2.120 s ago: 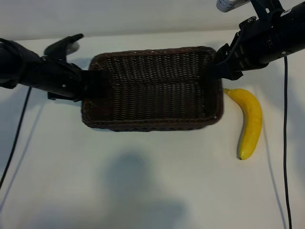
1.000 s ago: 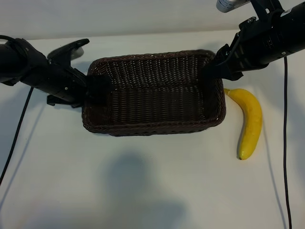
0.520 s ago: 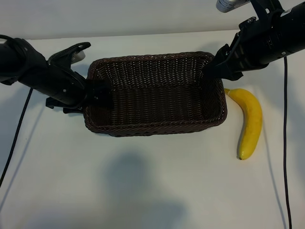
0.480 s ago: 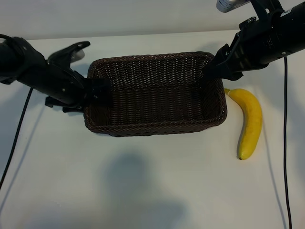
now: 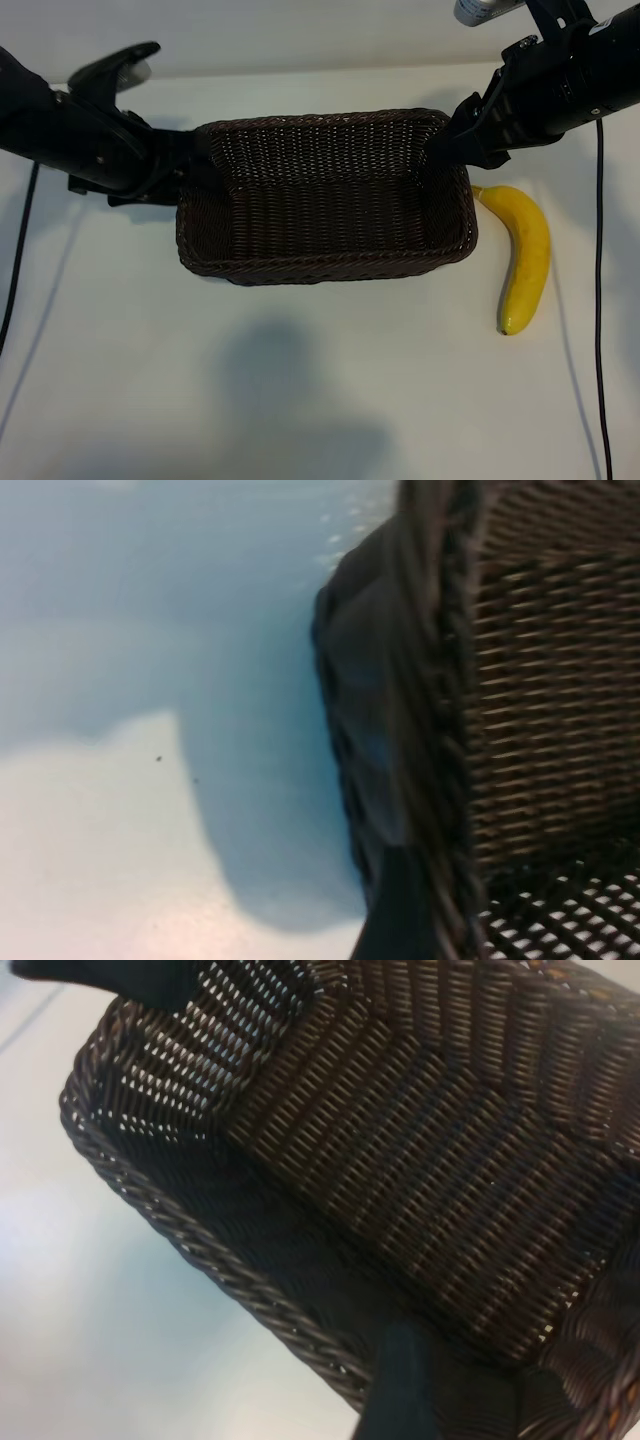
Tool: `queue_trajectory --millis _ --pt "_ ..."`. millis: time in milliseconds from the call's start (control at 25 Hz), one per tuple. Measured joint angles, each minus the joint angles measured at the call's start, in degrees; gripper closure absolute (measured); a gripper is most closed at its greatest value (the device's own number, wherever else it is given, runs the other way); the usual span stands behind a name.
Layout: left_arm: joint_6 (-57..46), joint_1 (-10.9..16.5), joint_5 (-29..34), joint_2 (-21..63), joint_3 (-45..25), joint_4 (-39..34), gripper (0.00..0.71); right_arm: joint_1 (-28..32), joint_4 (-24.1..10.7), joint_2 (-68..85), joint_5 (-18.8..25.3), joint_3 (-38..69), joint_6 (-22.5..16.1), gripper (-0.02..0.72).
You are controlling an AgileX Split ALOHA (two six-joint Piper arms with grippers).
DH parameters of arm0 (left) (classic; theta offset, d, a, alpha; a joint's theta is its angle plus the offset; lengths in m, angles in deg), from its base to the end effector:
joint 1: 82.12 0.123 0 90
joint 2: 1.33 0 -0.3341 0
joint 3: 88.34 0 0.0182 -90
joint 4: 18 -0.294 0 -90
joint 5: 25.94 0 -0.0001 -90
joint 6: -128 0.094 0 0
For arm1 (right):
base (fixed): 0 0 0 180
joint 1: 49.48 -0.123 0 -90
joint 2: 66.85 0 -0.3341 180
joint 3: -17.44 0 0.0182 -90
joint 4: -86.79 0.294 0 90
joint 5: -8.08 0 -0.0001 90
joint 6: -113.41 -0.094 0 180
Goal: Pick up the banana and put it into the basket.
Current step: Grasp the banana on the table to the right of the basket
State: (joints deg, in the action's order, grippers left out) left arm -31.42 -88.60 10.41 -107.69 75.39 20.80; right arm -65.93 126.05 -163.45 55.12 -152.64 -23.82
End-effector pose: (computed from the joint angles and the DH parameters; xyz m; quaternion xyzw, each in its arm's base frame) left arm 0.3853 -0.0790 0.2230 -0.0039 0.9548 -0.2194 0.2005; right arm 0.3441 0.1470 0.3194 -0.3082 0.8795 0.2350 0.2762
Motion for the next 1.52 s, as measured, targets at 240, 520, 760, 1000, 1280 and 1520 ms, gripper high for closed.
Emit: queue_trajectory --millis 240,520,760,1000,1280,1520 --pt "1.7 0.0 4.1 6.8 0.0 -0.1 0.098 0.0 0.0 0.0 0.2 0.0 0.0 0.109" --pt "4.8 0.0 9.1 13.8 0.0 -1.5 0.099 0.0 0.0 0.0 0.8 0.0 0.0 0.109" --pt "5.4 0.0 13.1 17.9 0.0 -4.3 0.099 0.0 0.0 0.0 0.8 0.0 0.0 0.109" --pt "8.5 0.0 17.0 18.0 0.0 -2.1 0.099 0.0 0.0 0.0 0.9 0.0 0.0 0.109" --pt "12.1 0.0 21.3 18.0 0.0 1.5 0.099 0.0 0.0 0.0 0.9 0.0 0.0 0.109" --pt "12.5 0.0 22.1 19.0 0.0 1.7 0.100 0.0 0.0 0.0 0.9 0.0 0.0 0.109"
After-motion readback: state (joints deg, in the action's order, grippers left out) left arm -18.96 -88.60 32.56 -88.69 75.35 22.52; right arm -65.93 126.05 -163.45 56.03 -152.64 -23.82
